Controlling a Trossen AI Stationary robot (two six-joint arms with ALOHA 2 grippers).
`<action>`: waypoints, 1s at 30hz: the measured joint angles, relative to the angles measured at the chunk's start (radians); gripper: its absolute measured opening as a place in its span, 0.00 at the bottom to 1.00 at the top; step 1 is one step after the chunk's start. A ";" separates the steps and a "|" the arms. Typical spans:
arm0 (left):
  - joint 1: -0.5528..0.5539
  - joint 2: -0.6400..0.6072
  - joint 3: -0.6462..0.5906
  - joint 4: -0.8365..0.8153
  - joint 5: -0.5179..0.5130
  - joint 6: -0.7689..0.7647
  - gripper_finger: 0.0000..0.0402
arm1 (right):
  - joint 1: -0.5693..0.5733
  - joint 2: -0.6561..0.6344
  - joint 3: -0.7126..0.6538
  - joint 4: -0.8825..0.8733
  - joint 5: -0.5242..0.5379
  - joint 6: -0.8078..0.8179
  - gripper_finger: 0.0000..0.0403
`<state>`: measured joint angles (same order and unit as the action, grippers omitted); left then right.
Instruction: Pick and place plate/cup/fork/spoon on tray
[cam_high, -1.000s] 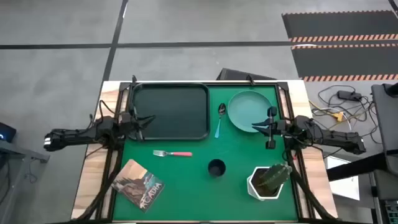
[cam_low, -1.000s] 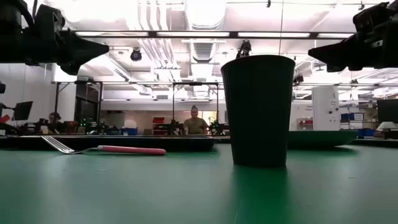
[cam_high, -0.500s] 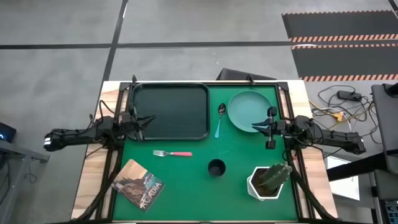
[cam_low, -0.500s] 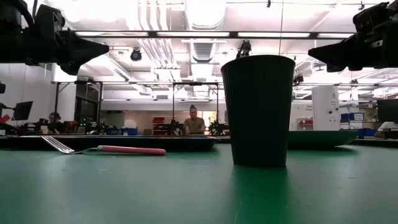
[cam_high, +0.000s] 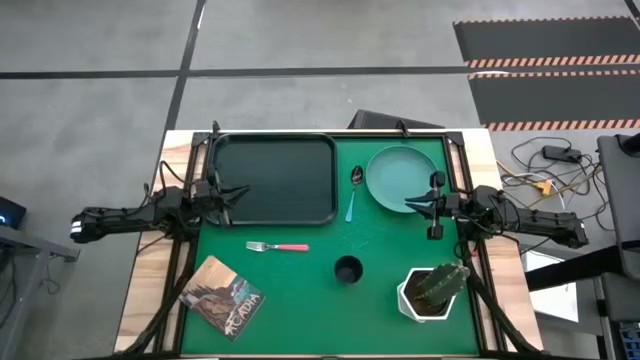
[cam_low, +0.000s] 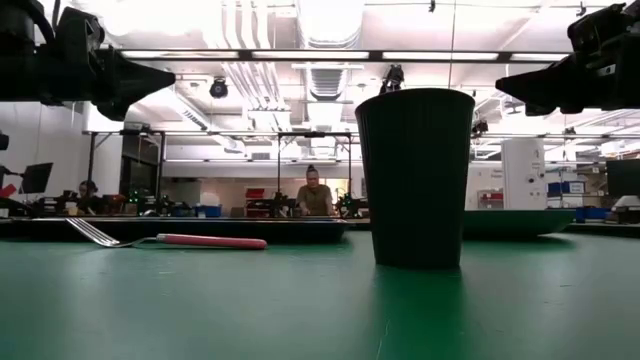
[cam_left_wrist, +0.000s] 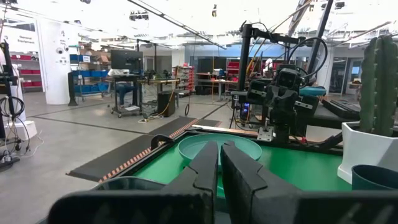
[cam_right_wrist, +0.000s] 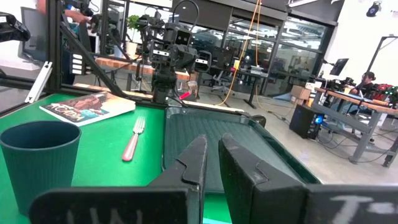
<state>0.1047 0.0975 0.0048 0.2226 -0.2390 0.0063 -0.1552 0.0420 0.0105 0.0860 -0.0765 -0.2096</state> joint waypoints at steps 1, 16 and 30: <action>0.000 0.000 0.000 0.000 0.000 0.000 0.00 | 0.000 0.000 0.000 0.000 0.000 0.000 0.08; 0.000 0.000 0.000 0.000 0.000 0.000 0.00 | 0.000 0.000 0.000 0.000 0.000 0.000 0.08; 0.000 0.000 0.000 0.000 0.000 0.000 0.00 | 0.000 0.000 0.000 0.000 0.000 0.000 0.08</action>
<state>0.1047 0.0978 0.0048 0.2226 -0.2394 0.0063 -0.1551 0.0422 0.0104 0.0860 -0.0765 -0.2096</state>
